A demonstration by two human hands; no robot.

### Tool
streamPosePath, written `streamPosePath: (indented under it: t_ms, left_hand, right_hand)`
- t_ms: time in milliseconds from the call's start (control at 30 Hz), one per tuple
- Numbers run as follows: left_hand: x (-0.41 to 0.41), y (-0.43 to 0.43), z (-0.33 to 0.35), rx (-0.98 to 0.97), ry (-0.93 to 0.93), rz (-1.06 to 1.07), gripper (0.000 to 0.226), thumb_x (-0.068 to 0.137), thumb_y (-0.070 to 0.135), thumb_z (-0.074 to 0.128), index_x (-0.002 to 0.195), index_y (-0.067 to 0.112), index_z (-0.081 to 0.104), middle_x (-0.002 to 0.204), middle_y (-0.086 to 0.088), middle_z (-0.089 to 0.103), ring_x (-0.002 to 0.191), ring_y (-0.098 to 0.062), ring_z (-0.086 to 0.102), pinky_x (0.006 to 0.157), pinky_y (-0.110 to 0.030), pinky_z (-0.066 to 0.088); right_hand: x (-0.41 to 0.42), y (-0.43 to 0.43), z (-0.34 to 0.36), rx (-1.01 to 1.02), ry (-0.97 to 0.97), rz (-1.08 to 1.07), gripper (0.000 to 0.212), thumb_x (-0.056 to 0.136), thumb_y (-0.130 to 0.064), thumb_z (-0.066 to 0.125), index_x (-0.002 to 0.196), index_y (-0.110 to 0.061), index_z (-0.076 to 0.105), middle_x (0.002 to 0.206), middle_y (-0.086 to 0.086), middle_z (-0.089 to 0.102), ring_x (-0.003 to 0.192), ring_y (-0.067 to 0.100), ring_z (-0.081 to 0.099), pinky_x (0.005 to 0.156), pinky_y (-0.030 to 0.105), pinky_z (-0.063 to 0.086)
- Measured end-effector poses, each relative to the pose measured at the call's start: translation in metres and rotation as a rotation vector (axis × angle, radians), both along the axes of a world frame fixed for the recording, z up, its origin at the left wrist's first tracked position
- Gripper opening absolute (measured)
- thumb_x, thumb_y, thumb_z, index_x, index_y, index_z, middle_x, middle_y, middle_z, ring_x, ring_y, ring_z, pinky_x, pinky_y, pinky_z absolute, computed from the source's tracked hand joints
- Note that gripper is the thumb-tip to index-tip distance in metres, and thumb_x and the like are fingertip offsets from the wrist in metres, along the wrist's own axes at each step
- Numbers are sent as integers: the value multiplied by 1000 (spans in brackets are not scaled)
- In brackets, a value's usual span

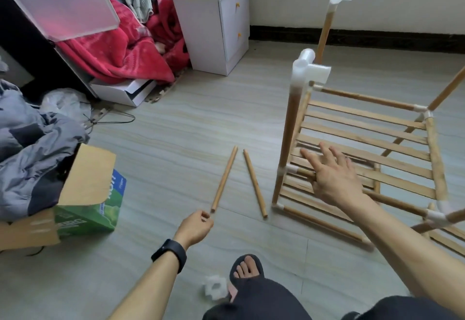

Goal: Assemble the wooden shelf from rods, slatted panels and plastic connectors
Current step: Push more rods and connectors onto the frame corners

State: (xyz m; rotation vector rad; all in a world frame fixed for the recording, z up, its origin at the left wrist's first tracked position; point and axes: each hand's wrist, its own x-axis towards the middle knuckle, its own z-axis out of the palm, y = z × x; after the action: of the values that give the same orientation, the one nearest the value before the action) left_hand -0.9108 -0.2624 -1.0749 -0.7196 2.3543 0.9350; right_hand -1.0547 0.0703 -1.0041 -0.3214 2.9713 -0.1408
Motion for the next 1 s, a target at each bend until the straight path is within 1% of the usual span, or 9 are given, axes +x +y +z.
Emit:
streamPosePath:
  t_ms: [100, 233, 367, 500, 633, 733, 867, 933, 1000]
  left_hand:
    - [42, -4, -40, -48, -228, -80, 39, 94, 31, 59, 132, 18, 58, 133, -5, 61, 120, -23, 58, 97, -29, 46]
    - [79, -1, -70, -10, -384, -93, 48, 85, 25, 72, 130, 25, 59, 136, -4, 58, 120, -22, 57, 98, -28, 48]
    - [103, 10, -95, -15, -387, -84, 45, 82, 27, 74, 125, 29, 58, 129, -5, 58, 106, -22, 60, 91, -28, 51]
    - [113, 19, -112, -167, -326, -113, 30, 98, 27, 48, 126, 27, 58, 131, -5, 62, 113, -24, 61, 94, -30, 50]
    - [89, 13, -99, -153, -280, -41, 28, 102, 37, 48, 124, 26, 61, 127, -3, 65, 114, -23, 62, 95, -32, 51]
    - [51, 11, -68, -14, -117, 63, 28, 102, 36, 51, 120, 19, 64, 116, -4, 70, 104, -24, 67, 92, -33, 53]
    - [-3, 25, -3, 285, 105, 109, 34, 101, 43, 56, 110, 12, 66, 94, 3, 76, 82, -14, 72, 74, -29, 51]
    - [-24, 41, 35, 432, 159, 43, 40, 100, 52, 55, 106, 15, 70, 91, 6, 78, 81, -10, 73, 74, -28, 51]
    - [-39, 60, 72, 565, 203, -42, 40, 96, 56, 60, 105, 19, 71, 94, 6, 78, 87, -12, 74, 76, -28, 55]
  right_hand:
    - [-5, -7, -5, 6, 39, -25, 81, 99, -33, 55, 156, -51, 2, 170, 4, -1, 156, 32, -2, 125, 56, 11]
    - [-8, -6, -10, 10, 109, -19, 79, 97, -39, 57, 156, -50, 6, 169, 6, 8, 154, 33, 6, 124, 56, 17]
    - [-9, -4, -14, 22, 133, -21, 75, 97, -44, 56, 155, -50, 9, 169, 7, 12, 154, 33, 9, 123, 56, 20]
    - [-8, -4, -11, 44, 106, -34, 75, 97, -42, 55, 155, -51, 8, 169, 5, 9, 154, 32, 8, 124, 55, 18]
    - [-6, -7, -5, 69, 72, -31, 78, 98, -41, 56, 157, -51, 6, 170, 5, 5, 155, 32, 5, 124, 54, 16]
    - [-2, -9, -2, 56, 44, -32, 76, 99, -44, 54, 157, -50, 6, 170, 4, 2, 155, 32, 2, 124, 56, 14]
    - [4, -12, 5, 28, -54, -16, 77, 98, -56, 53, 157, -51, 4, 170, 3, -7, 155, 33, -5, 124, 59, 7]
    - [9, -11, 14, -10, -135, 3, 78, 97, -59, 52, 157, -49, 4, 170, 2, -10, 155, 33, -9, 124, 59, 3]
    - [16, -9, 27, -55, -202, 19, 74, 98, -59, 52, 159, -45, 13, 171, 2, -1, 156, 30, -2, 125, 56, 5]
